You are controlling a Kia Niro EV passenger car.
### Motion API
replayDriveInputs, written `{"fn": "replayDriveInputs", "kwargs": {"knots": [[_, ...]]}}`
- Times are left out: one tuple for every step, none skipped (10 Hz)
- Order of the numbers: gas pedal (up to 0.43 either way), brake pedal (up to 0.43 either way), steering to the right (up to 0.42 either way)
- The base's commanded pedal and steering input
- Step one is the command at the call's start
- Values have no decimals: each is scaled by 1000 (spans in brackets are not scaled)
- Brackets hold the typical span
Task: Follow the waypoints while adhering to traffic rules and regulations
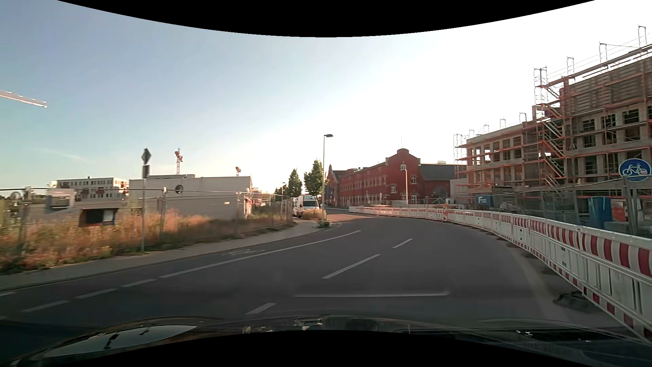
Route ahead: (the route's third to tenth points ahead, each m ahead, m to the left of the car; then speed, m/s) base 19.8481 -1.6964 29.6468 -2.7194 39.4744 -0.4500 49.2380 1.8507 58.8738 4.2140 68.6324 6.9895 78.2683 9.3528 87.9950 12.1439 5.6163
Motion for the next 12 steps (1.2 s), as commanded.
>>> {"fn": "replayDriveInputs", "kwargs": {"knots": [[98, 0, 324], [98, 0, 309], [98, 0, 292], [98, 0, 280], [98, 0, 260], [110, 0, 242], [118, 0, 223], [130, 0, 190], [130, 0, 160], [138, 0, 127], [150, 0, 97], [150, 0, 76]]}}
